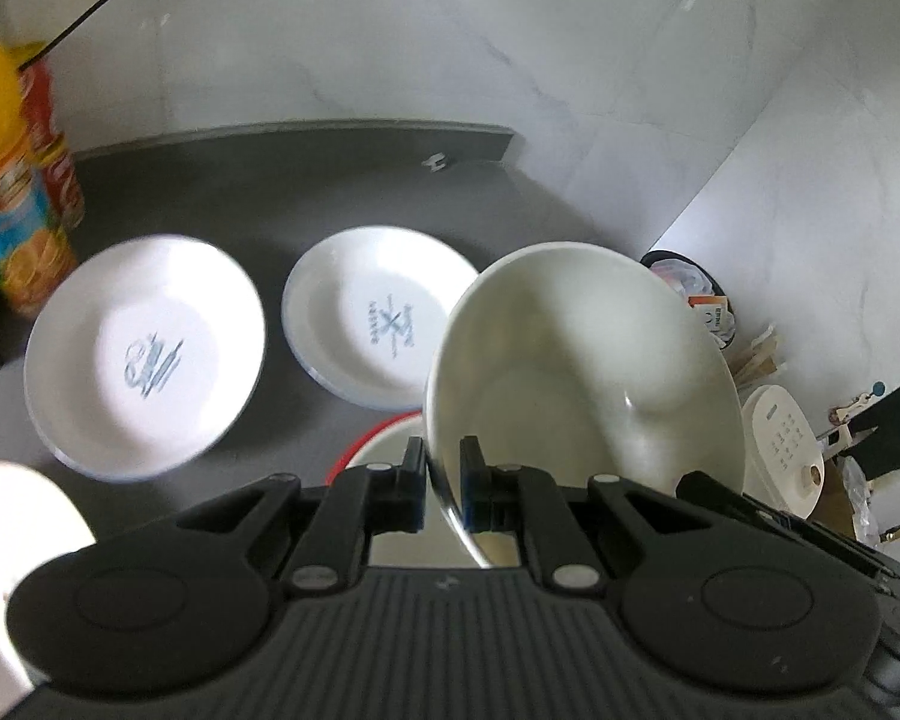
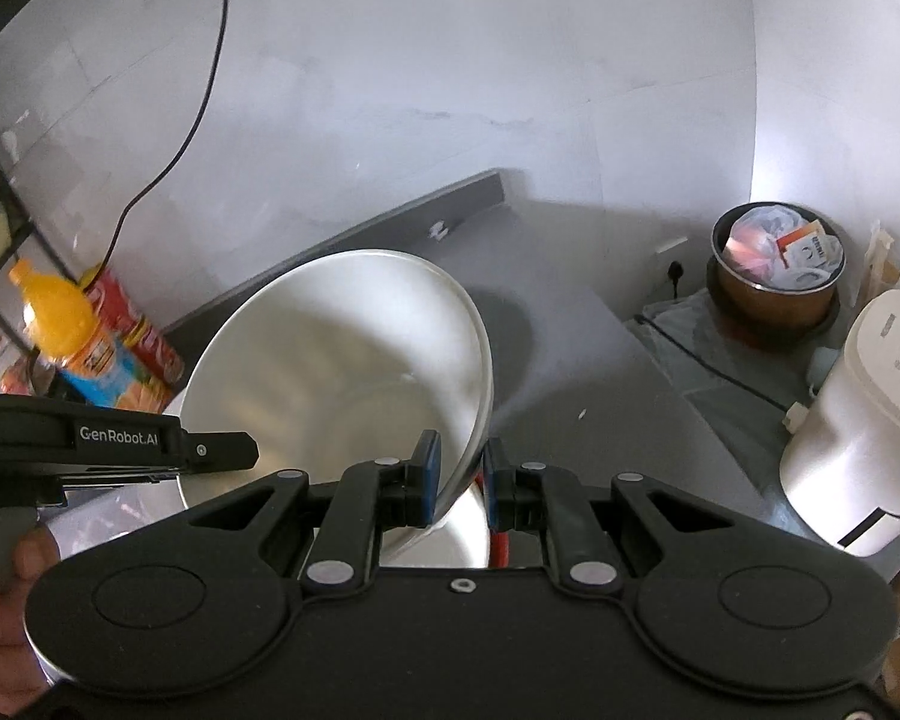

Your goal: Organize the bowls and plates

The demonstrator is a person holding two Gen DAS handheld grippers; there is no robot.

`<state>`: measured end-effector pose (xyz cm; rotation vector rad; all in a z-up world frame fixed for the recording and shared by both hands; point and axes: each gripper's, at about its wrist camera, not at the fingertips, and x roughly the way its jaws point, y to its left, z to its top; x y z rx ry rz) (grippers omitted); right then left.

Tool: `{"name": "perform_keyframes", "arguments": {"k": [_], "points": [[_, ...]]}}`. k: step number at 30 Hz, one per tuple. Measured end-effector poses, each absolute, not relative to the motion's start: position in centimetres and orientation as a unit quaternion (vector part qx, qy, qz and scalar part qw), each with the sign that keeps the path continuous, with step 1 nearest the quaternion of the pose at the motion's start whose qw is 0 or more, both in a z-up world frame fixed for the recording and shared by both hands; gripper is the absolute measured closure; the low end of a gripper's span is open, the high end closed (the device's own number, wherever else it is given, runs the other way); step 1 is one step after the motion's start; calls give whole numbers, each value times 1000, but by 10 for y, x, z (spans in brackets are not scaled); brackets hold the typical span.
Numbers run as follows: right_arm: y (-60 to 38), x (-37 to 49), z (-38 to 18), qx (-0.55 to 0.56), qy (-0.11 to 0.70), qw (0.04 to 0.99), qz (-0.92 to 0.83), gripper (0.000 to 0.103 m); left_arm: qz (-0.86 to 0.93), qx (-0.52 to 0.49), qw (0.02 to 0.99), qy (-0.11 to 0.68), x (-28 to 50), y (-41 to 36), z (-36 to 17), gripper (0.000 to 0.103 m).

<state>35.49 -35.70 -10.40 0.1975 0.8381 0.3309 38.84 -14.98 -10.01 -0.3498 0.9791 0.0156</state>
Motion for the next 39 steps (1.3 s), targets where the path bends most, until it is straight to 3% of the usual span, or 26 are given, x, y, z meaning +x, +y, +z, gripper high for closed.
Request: {"name": "perform_keyframes", "arguments": {"k": [20, 29, 35, 39], "points": [[-334, 341, -140, 58, 448, 874, 180, 88, 58, -184, 835, 515, 356, -139, -156, 94], [-334, 345, -151, 38, 459, 868, 188, 88, 69, -179, 832, 521, 359, -147, -155, 93], [-330, 345, -155, 16, 464, 862, 205, 85, 74, -189, 824, 529, 362, -144, -153, 91], [-331, 340, -154, 8, 454, 864, 216, 83, 107, -140, 834, 523, 357, -151, -140, 80]]}}
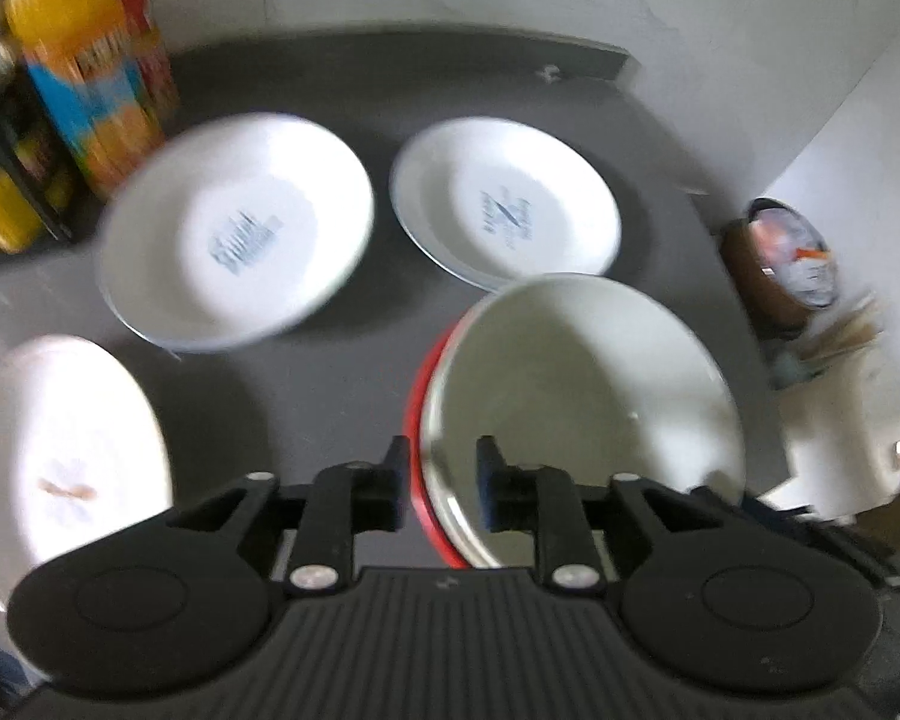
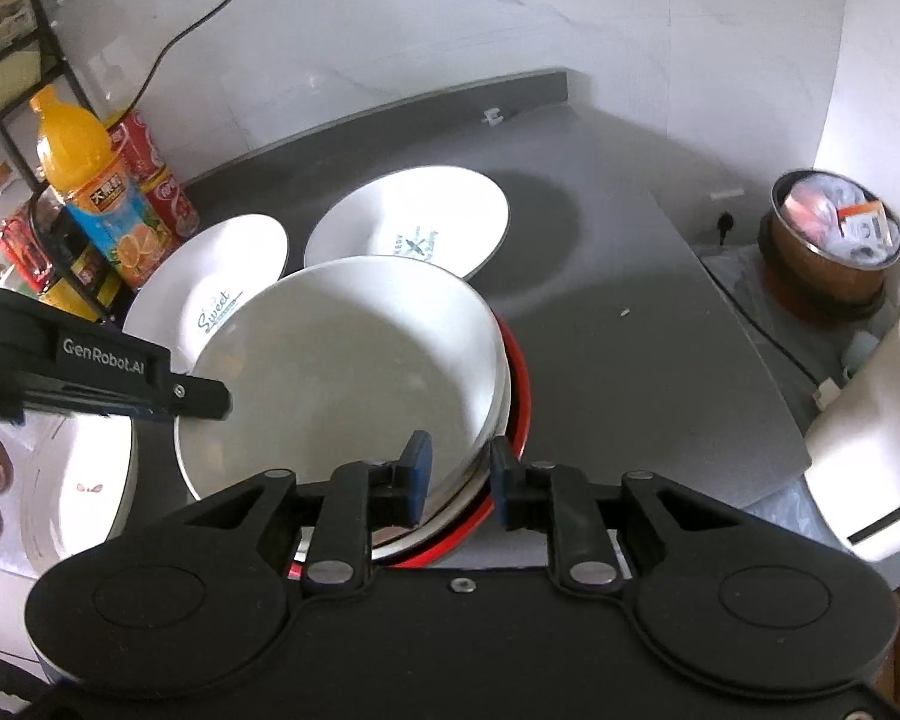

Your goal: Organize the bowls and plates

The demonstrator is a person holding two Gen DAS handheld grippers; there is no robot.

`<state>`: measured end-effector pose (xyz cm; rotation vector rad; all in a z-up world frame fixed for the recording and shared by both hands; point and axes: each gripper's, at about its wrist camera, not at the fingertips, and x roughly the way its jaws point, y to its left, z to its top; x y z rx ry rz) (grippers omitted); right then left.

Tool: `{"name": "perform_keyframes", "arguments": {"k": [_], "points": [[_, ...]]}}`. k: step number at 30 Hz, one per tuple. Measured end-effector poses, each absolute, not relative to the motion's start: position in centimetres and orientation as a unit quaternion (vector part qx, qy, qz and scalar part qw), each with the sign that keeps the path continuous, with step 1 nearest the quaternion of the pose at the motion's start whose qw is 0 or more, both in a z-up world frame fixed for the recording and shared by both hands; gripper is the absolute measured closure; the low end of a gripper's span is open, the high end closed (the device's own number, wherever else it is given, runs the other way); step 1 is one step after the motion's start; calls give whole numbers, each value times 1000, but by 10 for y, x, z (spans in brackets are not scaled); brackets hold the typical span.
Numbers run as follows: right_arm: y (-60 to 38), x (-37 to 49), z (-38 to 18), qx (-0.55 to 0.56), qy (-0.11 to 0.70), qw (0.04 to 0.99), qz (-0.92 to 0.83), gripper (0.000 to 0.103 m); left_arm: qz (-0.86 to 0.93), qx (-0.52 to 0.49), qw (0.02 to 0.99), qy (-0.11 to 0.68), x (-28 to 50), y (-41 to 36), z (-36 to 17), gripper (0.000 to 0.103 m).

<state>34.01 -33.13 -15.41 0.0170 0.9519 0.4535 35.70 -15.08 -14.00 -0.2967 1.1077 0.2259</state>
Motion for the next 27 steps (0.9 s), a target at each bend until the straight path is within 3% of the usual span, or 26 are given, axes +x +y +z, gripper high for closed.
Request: {"name": "perform_keyframes", "arguments": {"k": [11, 20, 24, 27], "points": [[-352, 339, -125, 51, 425, 881, 200, 79, 144, -186, 831, 504, 327, -125, -120, 78], [-314, 344, -104, 66, 408, 876, 249, 71, 194, -213, 832, 474, 298, -74, -107, 58], [-284, 348, -98, 67, 413, 867, 271, 69, 211, -228, 828, 467, 288, -46, -107, 56], [-260, 351, -95, 62, 417, 862, 281, 61, 220, -242, 822, 466, 285, -21, -108, 55]]}}
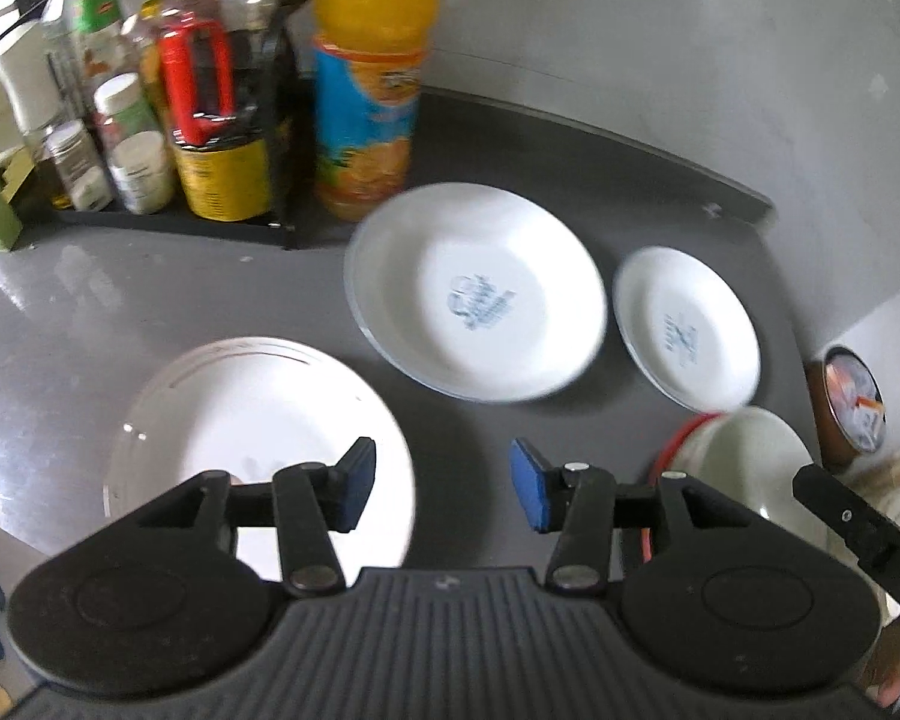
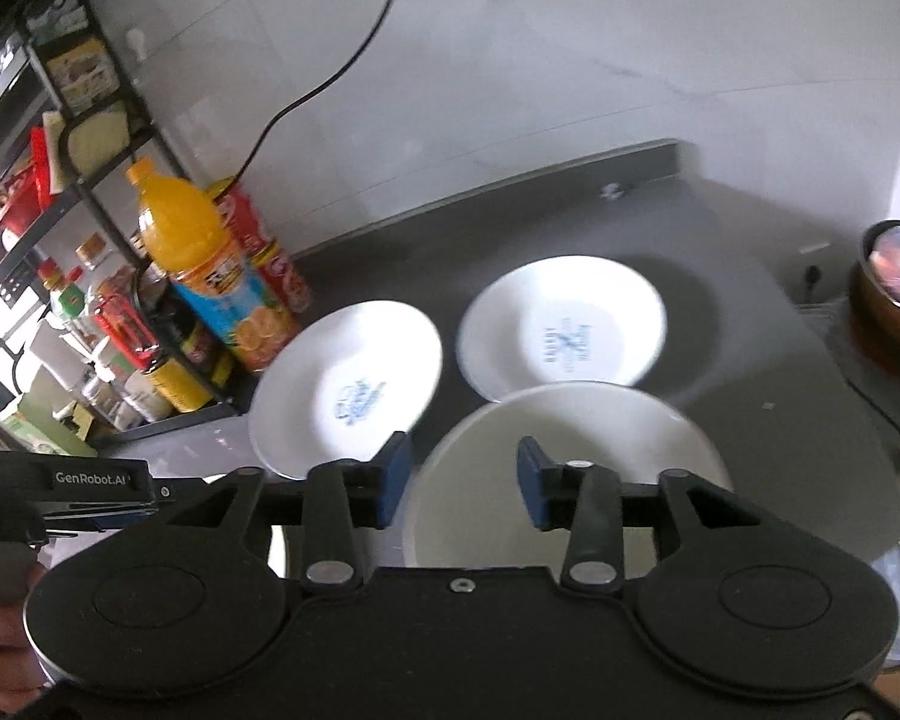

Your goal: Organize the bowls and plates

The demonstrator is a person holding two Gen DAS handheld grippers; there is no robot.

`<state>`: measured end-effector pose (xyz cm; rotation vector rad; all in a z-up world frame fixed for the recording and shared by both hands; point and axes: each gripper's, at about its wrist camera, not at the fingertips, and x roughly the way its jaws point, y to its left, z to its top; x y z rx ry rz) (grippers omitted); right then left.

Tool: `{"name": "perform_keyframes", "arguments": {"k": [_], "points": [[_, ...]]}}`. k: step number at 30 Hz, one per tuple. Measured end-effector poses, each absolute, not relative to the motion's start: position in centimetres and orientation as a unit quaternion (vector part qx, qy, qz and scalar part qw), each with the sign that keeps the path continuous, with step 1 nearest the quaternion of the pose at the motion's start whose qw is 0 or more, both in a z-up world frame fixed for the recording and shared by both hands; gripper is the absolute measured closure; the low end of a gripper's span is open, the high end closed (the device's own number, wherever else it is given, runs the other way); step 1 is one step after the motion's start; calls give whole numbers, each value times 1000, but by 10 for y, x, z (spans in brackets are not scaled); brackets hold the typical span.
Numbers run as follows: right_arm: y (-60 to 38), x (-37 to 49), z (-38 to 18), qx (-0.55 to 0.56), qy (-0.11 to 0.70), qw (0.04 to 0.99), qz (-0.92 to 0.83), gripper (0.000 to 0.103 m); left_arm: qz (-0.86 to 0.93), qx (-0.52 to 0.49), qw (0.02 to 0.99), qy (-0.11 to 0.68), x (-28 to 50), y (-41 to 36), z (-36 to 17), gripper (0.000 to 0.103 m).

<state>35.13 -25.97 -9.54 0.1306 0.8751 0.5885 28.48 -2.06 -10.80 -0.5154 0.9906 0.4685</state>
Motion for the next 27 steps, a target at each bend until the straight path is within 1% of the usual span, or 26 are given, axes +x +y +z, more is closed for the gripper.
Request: {"name": "perform_keyframes", "arguments": {"k": [6, 14, 24, 27], "points": [[-217, 365, -95, 62, 428, 855, 285, 59, 234, -271, 816, 455, 285, 34, -108, 54], [-170, 390, -105, 64, 446, 856, 255, 58, 211, -279, 815, 462, 313, 86, -128, 53], [-132, 416, -132, 61, 477, 852, 207, 58, 179, -275, 814, 480, 345, 116, -162, 53], [-124, 423, -141, 60, 488, 849, 193, 55, 172, -277, 812, 485, 352, 122, -173, 53]]}}
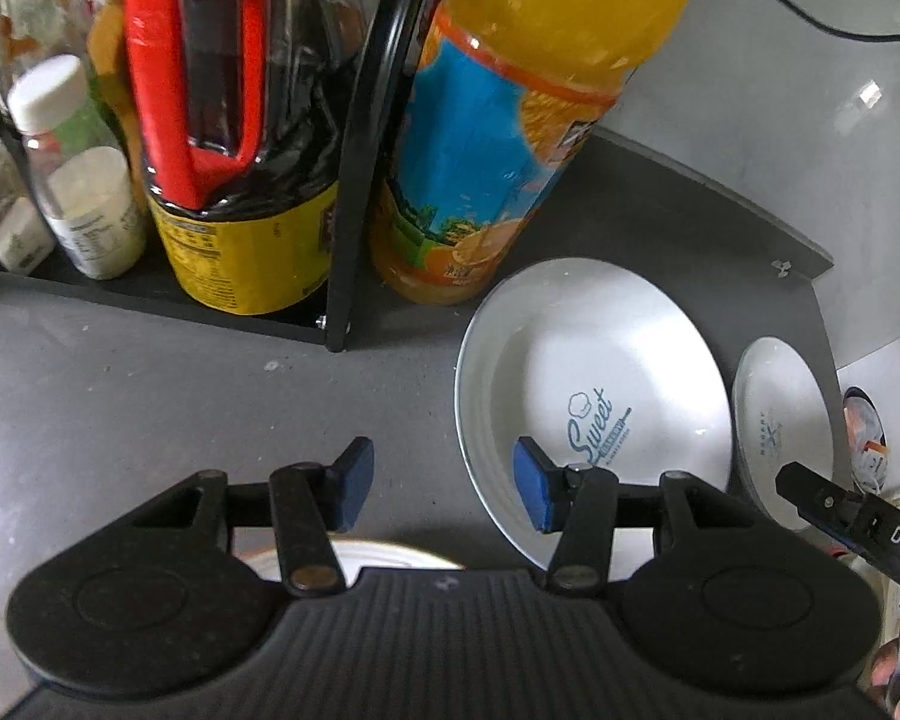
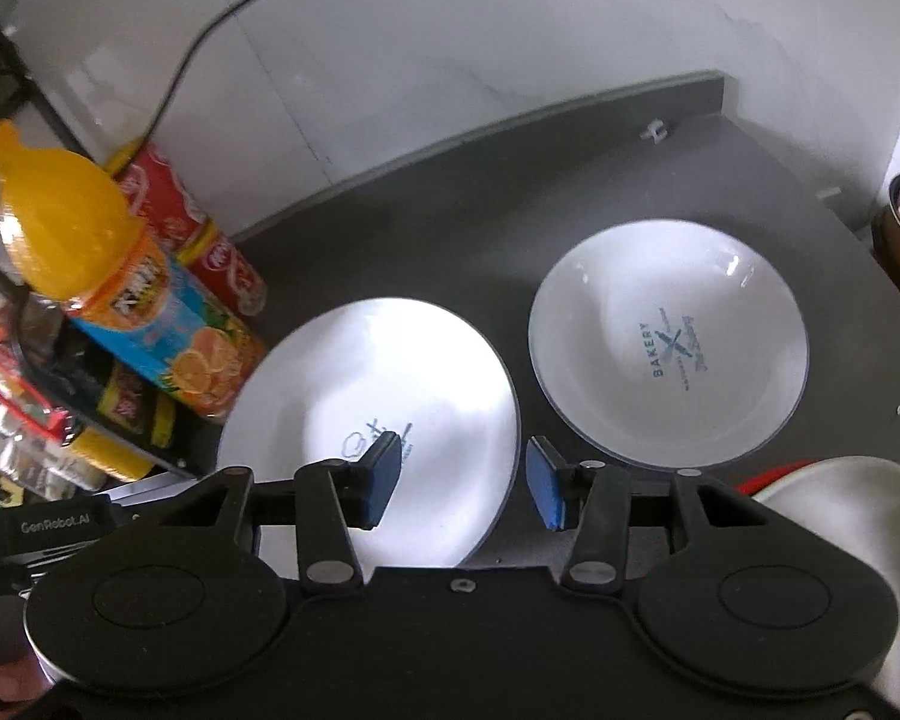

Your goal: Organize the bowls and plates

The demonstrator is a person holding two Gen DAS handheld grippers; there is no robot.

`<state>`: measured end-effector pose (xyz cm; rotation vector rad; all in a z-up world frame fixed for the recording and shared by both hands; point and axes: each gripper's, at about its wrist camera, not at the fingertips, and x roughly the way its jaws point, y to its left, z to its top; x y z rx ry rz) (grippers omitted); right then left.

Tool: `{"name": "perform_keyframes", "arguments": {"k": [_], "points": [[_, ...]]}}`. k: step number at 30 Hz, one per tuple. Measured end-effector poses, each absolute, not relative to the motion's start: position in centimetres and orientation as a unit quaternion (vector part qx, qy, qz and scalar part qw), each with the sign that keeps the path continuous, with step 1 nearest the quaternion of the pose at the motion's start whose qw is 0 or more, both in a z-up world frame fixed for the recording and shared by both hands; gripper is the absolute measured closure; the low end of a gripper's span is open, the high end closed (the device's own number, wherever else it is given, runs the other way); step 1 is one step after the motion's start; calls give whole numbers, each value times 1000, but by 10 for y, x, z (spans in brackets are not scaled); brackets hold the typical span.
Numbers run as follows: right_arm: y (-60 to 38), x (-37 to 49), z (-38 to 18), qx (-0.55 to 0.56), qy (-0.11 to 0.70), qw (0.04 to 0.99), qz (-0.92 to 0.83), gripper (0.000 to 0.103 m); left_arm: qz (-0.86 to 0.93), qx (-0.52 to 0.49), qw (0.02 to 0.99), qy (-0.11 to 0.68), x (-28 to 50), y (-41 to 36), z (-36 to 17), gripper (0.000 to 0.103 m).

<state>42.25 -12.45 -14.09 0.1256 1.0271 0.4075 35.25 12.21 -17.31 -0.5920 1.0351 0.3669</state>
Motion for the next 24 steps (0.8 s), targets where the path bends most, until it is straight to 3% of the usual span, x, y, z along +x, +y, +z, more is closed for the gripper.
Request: {"name": "perform_keyframes", "arguments": {"k": [24], "points": [[-93, 467, -216, 52, 579, 806, 114, 53, 140, -265, 804, 514, 388, 123, -234, 57]]}}
